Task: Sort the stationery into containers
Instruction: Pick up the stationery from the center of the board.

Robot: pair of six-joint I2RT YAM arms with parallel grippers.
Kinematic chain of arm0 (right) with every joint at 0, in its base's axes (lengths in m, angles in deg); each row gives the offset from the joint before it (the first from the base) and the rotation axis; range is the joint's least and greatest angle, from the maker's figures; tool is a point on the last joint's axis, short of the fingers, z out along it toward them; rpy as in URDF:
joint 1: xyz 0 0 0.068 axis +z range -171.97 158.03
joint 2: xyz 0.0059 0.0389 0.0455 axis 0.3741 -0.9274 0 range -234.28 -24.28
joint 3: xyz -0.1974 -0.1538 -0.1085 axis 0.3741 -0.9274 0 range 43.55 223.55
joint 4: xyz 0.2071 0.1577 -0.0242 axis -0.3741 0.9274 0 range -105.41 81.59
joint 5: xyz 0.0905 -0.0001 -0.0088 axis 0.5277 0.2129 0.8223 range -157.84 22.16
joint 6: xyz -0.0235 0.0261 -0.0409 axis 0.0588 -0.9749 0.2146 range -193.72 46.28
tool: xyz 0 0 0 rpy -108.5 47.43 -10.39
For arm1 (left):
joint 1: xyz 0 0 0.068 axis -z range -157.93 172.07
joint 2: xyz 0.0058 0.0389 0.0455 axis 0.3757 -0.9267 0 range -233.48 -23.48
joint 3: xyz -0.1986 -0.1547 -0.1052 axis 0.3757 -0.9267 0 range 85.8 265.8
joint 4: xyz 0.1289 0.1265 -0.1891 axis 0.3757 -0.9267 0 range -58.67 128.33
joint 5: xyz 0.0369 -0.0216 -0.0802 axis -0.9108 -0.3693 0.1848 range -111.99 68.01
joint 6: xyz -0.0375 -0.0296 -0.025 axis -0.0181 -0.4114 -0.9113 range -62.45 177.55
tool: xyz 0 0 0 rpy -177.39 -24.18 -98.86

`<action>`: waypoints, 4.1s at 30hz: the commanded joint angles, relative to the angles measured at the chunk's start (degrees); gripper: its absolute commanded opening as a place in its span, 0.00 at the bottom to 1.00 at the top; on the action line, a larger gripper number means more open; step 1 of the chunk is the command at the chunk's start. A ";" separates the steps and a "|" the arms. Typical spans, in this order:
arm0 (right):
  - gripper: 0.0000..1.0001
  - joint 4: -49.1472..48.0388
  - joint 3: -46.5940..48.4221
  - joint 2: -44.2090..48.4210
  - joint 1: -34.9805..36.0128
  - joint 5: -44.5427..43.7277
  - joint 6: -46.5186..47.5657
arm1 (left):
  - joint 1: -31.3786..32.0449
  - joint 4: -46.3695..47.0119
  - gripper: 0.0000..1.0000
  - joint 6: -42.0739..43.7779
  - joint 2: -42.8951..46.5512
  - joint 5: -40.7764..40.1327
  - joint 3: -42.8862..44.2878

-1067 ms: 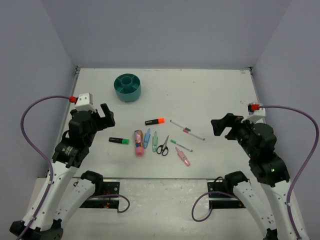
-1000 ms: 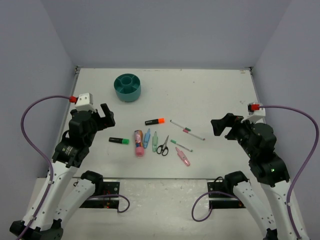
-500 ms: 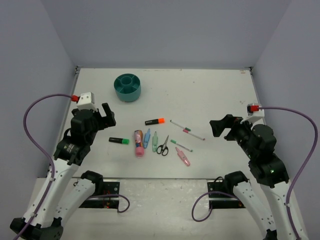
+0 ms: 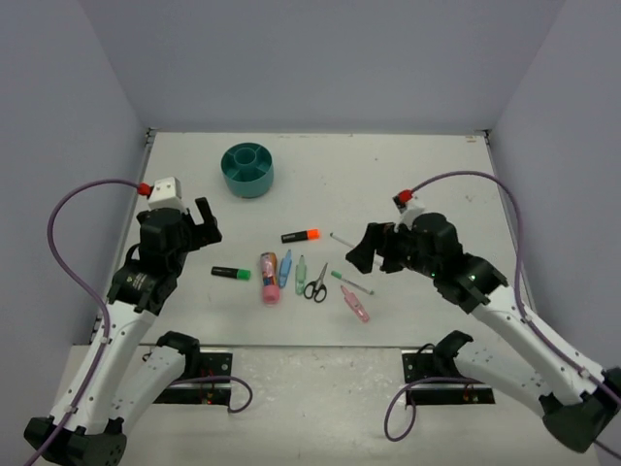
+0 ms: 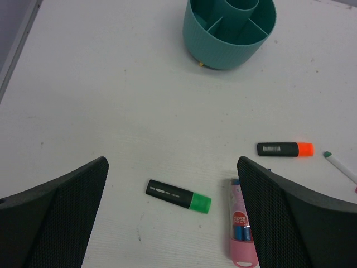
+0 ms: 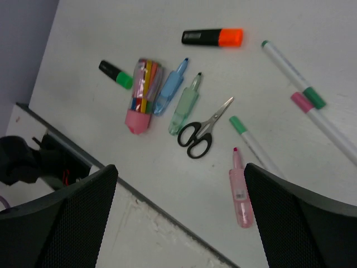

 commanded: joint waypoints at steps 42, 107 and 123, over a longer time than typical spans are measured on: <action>0.55 3.26 43.74 -71.83 33.91 -28.91 -14.92 | -0.78 1.69 1.00 0.48 2.31 2.09 0.24; 0.00 -0.32 20.98 -15.88 22.59 18.67 19.19 | 3.08 71.62 1.00 -29.12 2.04 78.90 -26.53; 0.00 1.80 27.98 -19.34 20.82 27.09 20.34 | 15.08 74.02 0.98 -28.03 0.79 79.35 -25.39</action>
